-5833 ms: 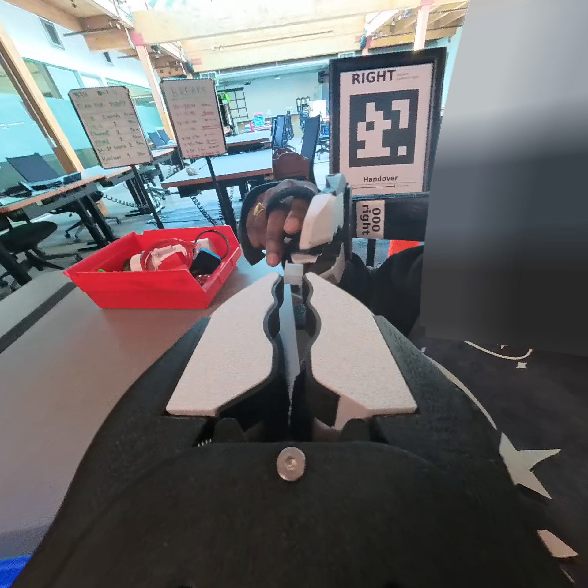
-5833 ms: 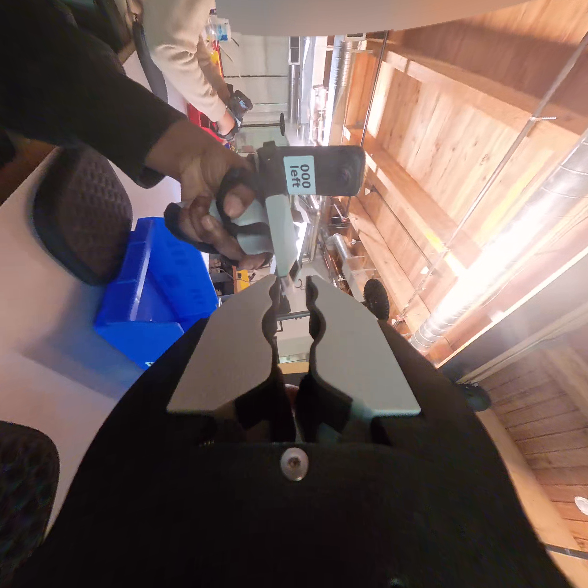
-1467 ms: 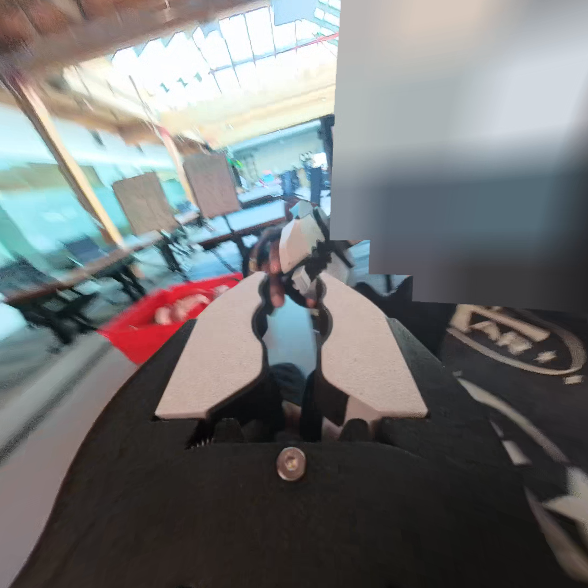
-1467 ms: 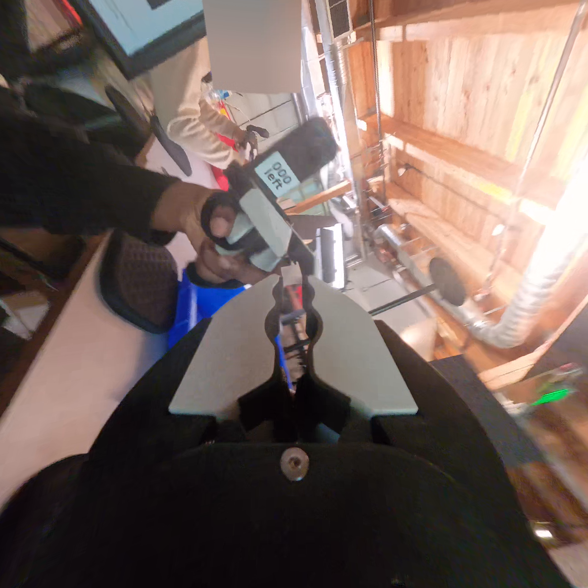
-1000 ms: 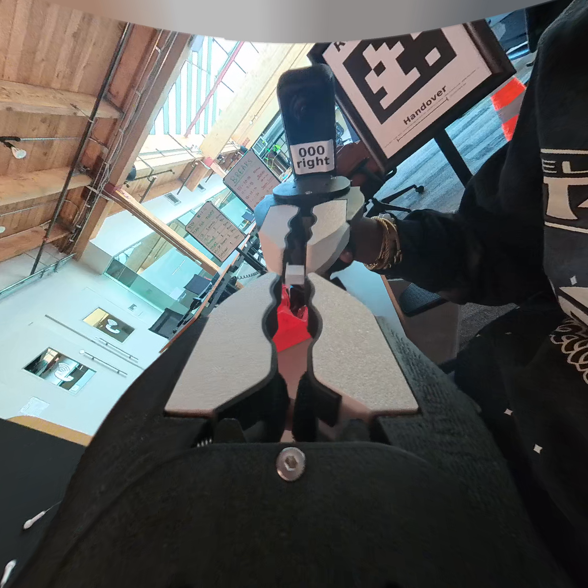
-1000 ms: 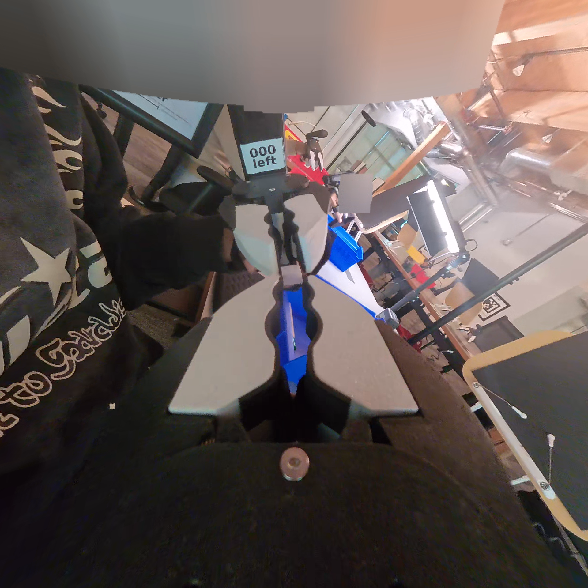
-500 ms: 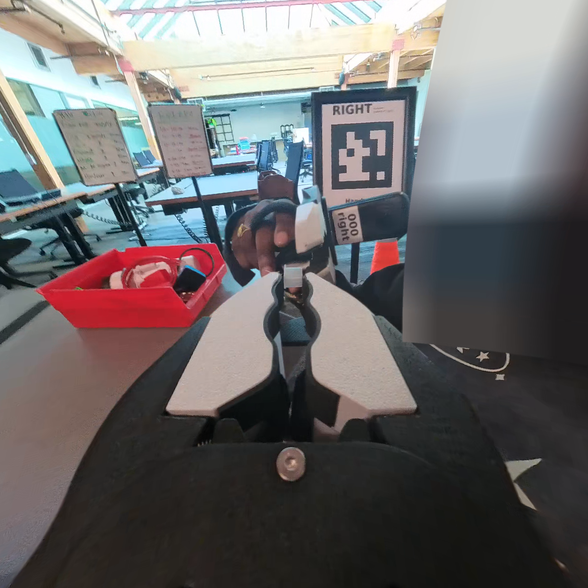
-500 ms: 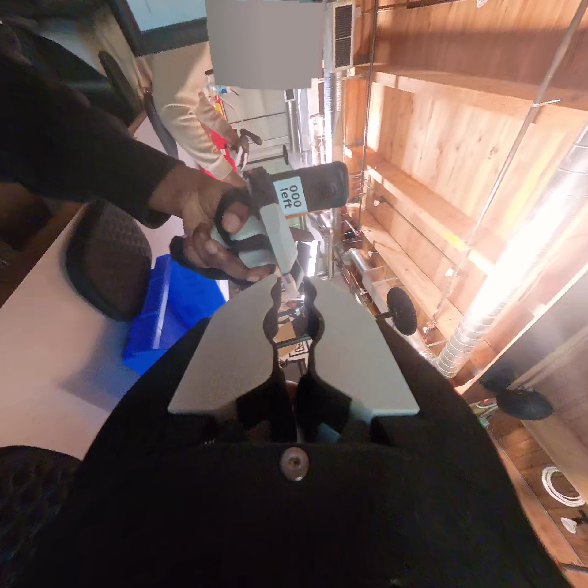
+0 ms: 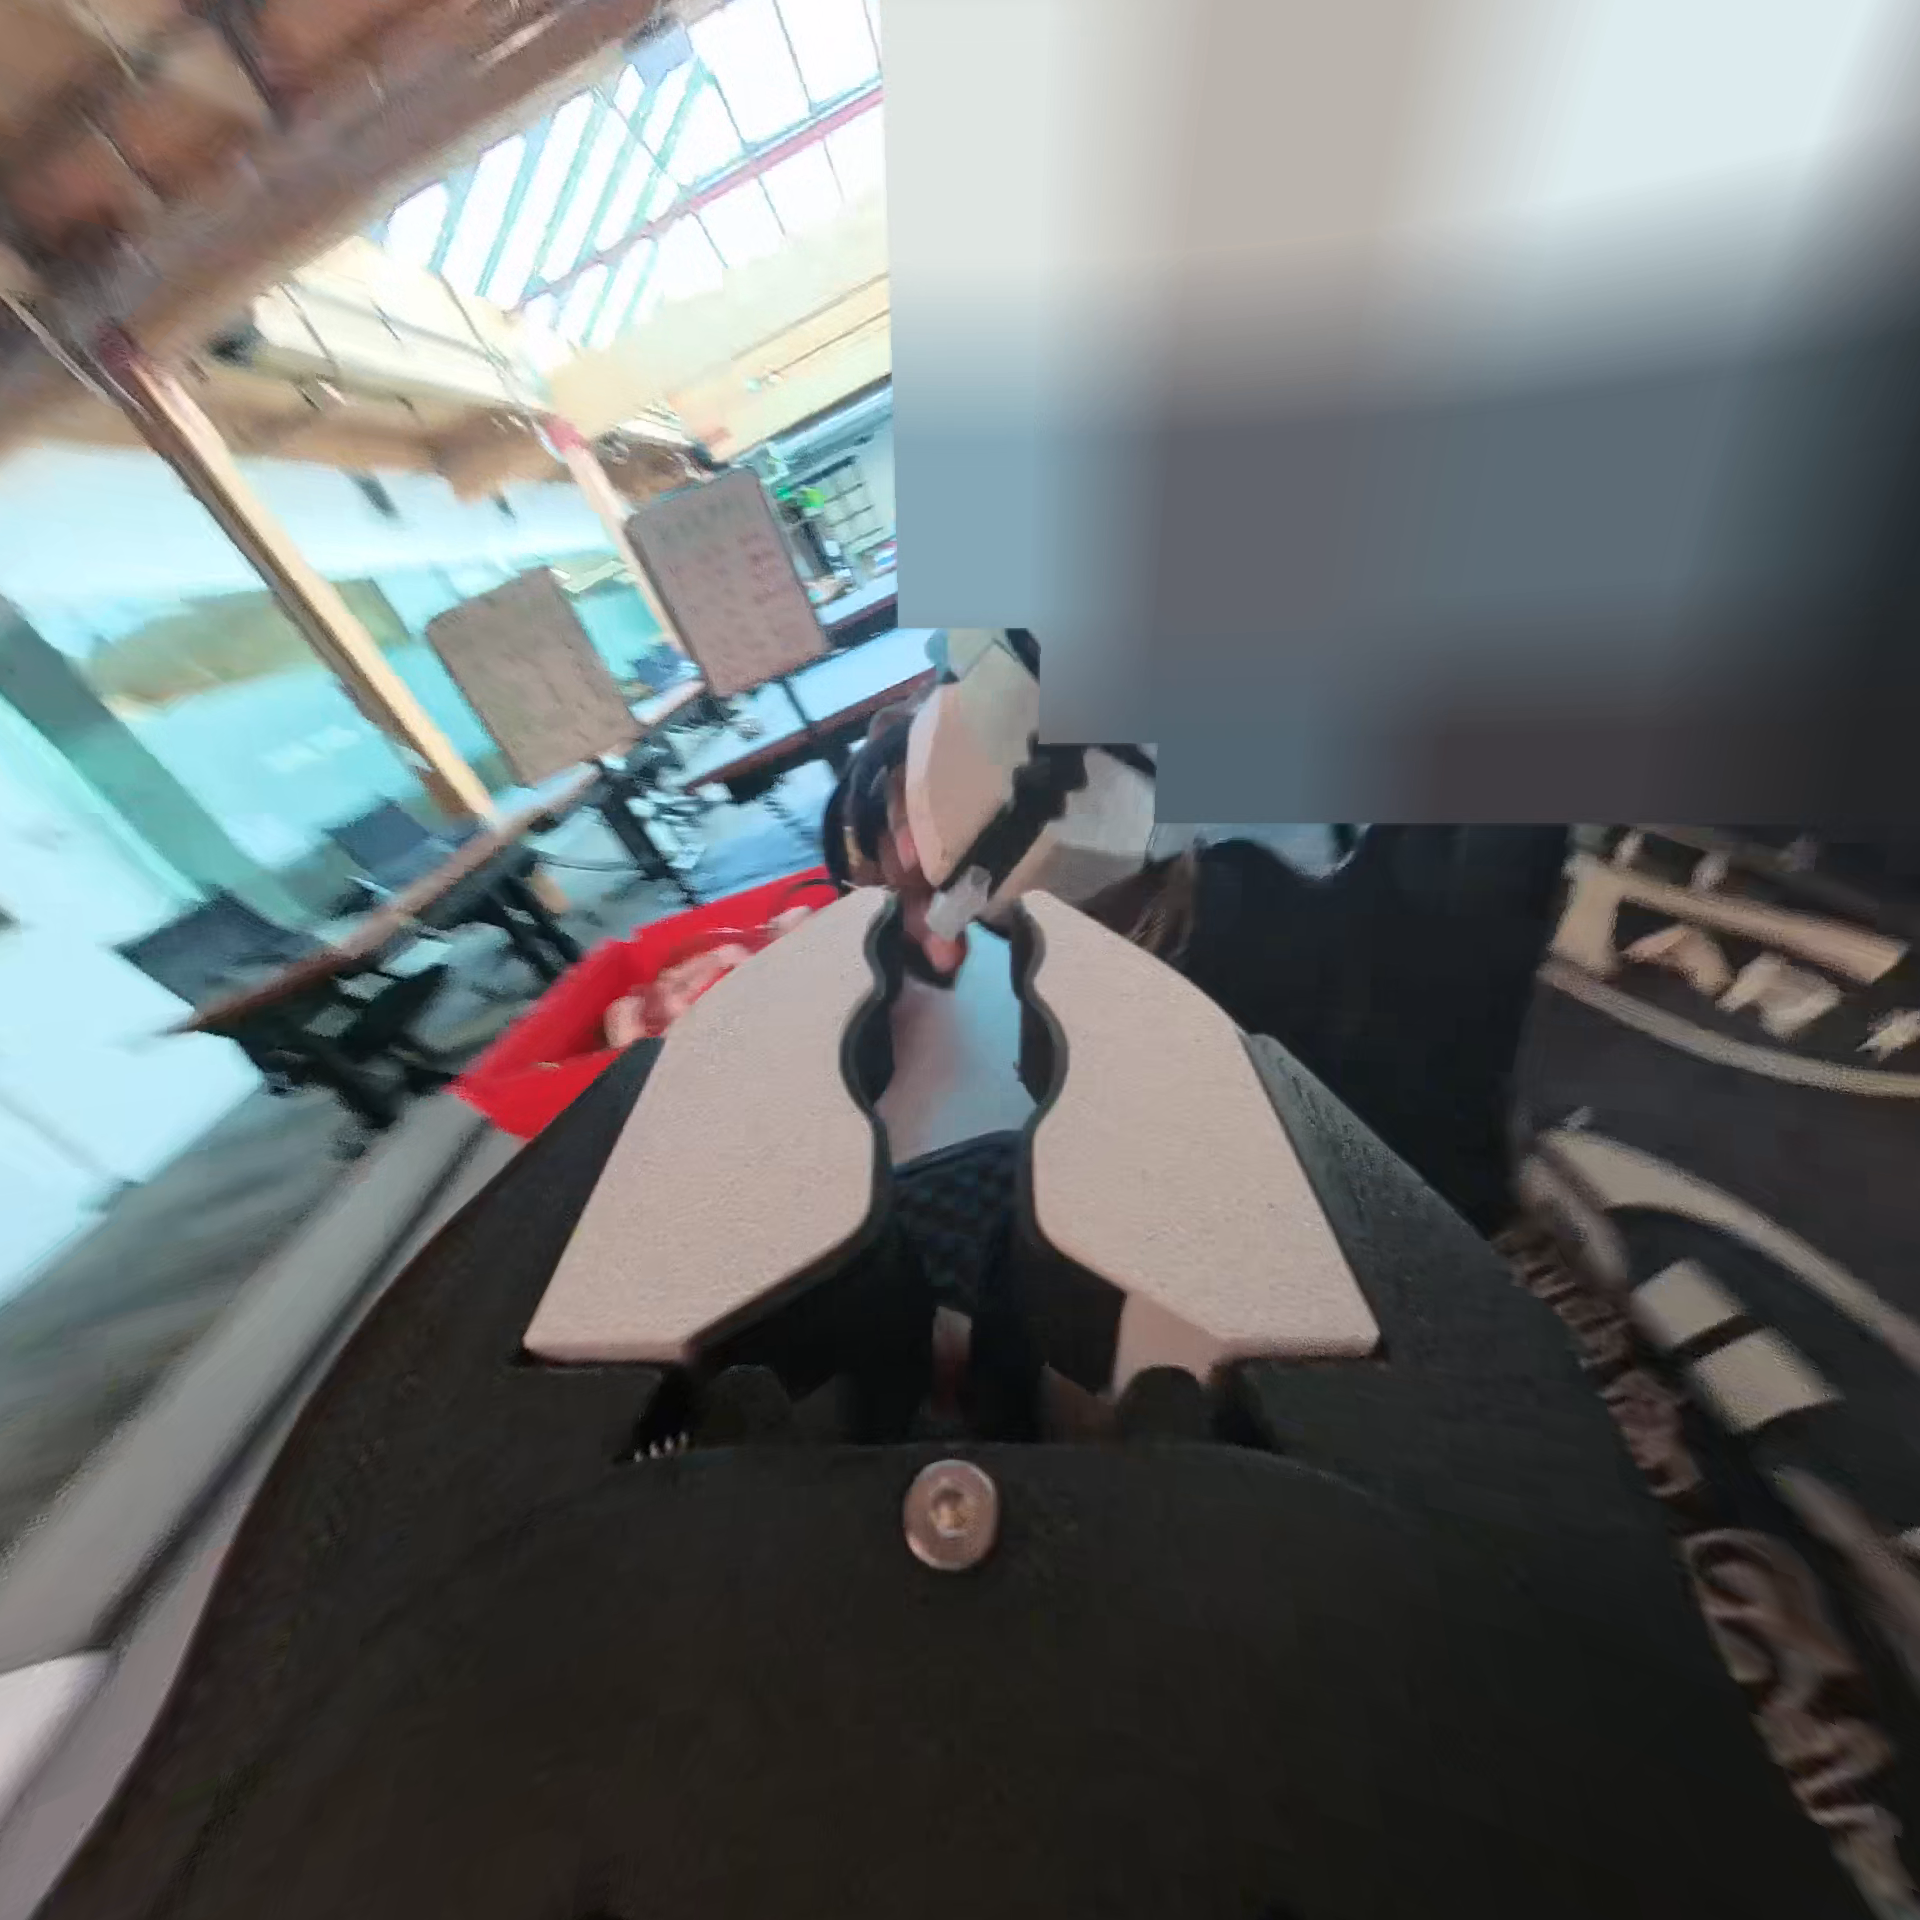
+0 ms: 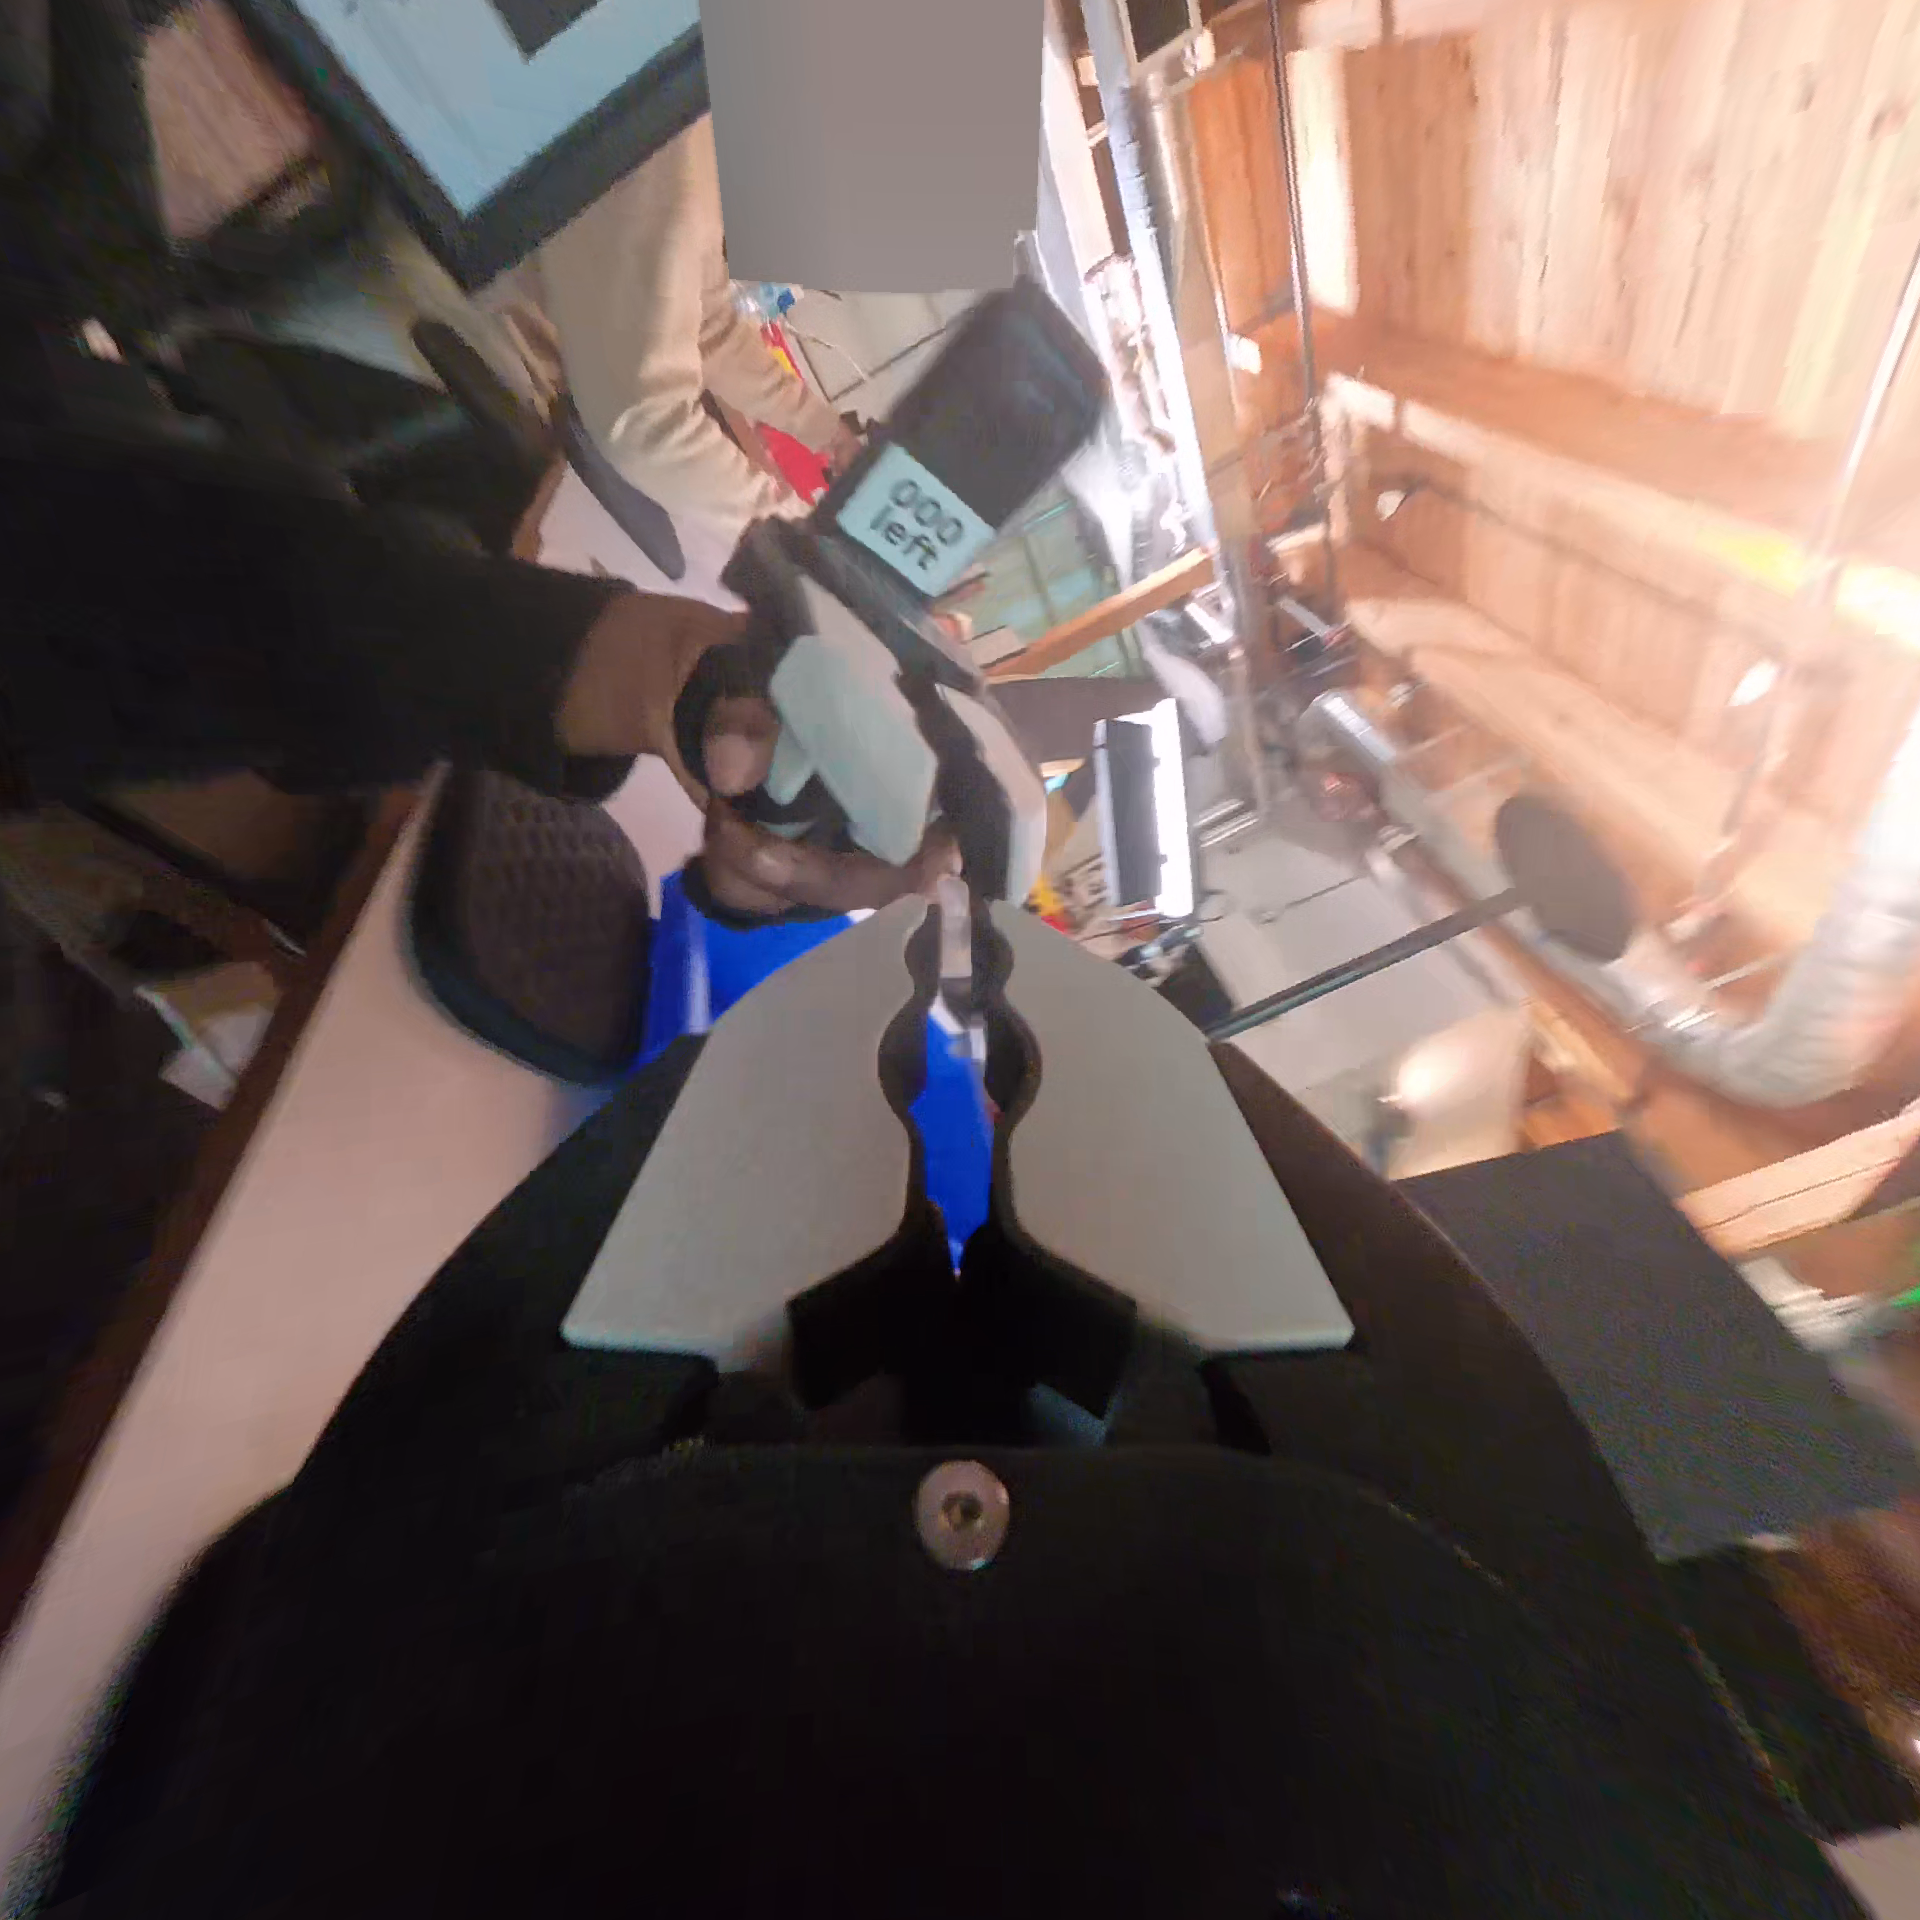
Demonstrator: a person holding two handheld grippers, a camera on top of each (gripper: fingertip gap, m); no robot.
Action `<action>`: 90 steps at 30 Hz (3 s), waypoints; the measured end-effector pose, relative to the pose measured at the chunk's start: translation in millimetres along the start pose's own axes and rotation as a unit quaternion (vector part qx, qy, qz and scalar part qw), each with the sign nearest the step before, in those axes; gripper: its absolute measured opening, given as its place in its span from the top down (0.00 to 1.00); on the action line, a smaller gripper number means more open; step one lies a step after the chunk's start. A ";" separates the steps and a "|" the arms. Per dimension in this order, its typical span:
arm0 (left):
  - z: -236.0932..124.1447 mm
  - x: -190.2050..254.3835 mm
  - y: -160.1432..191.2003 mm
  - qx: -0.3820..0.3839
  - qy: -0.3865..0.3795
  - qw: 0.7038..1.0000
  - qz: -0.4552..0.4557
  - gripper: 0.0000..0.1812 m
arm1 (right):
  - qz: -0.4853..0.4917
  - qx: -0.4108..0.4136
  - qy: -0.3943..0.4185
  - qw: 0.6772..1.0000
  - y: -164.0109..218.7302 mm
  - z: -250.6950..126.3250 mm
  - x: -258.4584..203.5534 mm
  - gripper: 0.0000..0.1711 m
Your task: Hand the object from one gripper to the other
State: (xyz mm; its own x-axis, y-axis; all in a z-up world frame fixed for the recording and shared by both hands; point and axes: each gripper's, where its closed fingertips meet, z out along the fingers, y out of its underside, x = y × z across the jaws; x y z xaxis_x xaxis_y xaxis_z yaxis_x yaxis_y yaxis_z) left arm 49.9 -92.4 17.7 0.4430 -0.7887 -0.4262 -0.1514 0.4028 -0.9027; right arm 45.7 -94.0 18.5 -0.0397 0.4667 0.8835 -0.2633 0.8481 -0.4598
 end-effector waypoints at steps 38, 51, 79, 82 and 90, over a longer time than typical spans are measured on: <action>-0.8 3.4 -1.5 -0.009 -0.031 0.993 0.117 0.85 | 0.083 0.004 -0.027 0.996 2.5 0.8 -1.2 0.93; 3.0 9.4 2.0 -0.032 -0.034 0.983 0.179 0.93 | 0.162 0.031 -0.078 0.983 -3.8 -1.2 -9.2 0.94; -2.5 17.7 10.1 -0.054 0.094 0.978 -0.178 0.94 | -0.155 -0.015 -0.007 0.988 1.1 3.4 -18.9 0.97; -3.9 14.2 -1.5 -0.001 0.067 0.995 -0.080 0.90 | -0.108 -0.001 -0.003 0.994 -2.1 1.3 -13.4 0.97; 0.8 10.3 5.4 -0.055 -0.040 0.973 0.221 0.91 | 0.085 0.042 -0.065 0.993 -10.0 -3.1 -12.7 0.97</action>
State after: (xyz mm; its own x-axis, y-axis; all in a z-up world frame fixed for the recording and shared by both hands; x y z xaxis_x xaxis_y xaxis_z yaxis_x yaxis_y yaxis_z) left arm 54.4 -98.0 8.5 0.3798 -0.5091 -0.7724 -0.4342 0.6391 -0.6348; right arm 51.8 -107.7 11.6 -0.2138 0.5602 0.8003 -0.3214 0.7333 -0.5991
